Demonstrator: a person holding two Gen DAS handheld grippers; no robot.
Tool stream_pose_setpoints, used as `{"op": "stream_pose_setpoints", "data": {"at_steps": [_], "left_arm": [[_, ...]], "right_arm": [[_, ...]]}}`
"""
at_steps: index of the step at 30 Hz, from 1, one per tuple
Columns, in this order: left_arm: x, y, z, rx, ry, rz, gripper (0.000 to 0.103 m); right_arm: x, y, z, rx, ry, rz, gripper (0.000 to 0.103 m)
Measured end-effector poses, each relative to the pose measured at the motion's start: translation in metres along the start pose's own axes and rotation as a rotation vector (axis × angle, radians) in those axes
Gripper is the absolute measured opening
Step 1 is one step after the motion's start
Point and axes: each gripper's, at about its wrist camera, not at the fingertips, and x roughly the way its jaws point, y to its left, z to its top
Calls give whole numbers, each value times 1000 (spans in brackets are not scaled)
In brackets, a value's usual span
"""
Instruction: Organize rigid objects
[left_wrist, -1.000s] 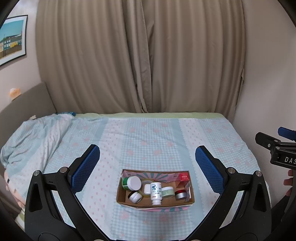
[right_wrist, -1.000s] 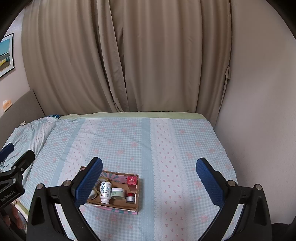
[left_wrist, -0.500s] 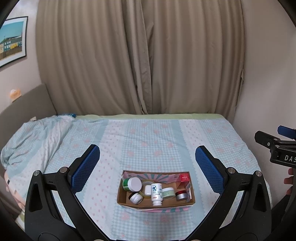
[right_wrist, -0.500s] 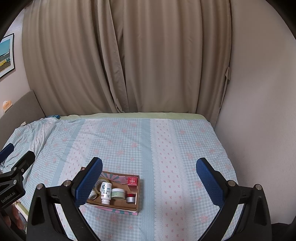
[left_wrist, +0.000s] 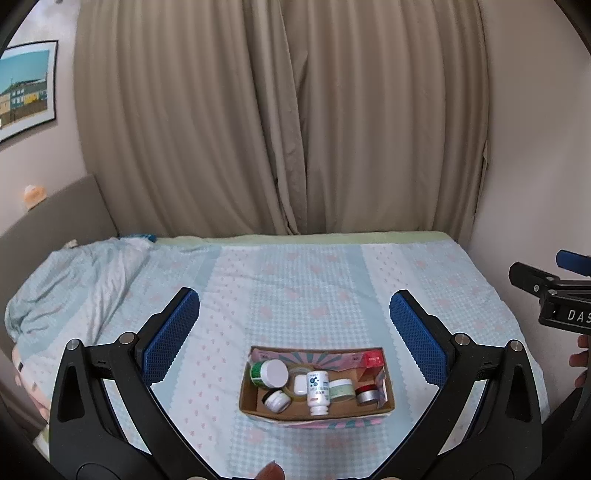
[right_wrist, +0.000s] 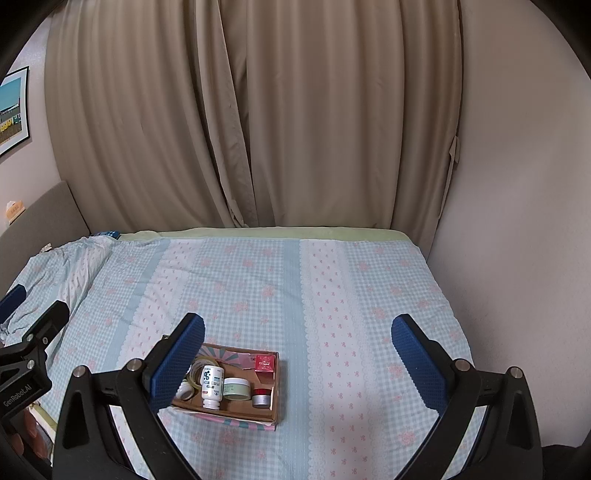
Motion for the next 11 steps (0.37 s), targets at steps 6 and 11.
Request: {"op": "stream_pose_setpoints", "data": {"at_steps": [6, 11], "left_arm": [[1, 2, -1, -23, 5, 1, 103], [4, 1, -1, -38, 17, 4, 103]], "right_arm": [[2, -1, 0, 11, 2, 6, 101], [4, -1, -1, 24, 11, 6, 101]]}}
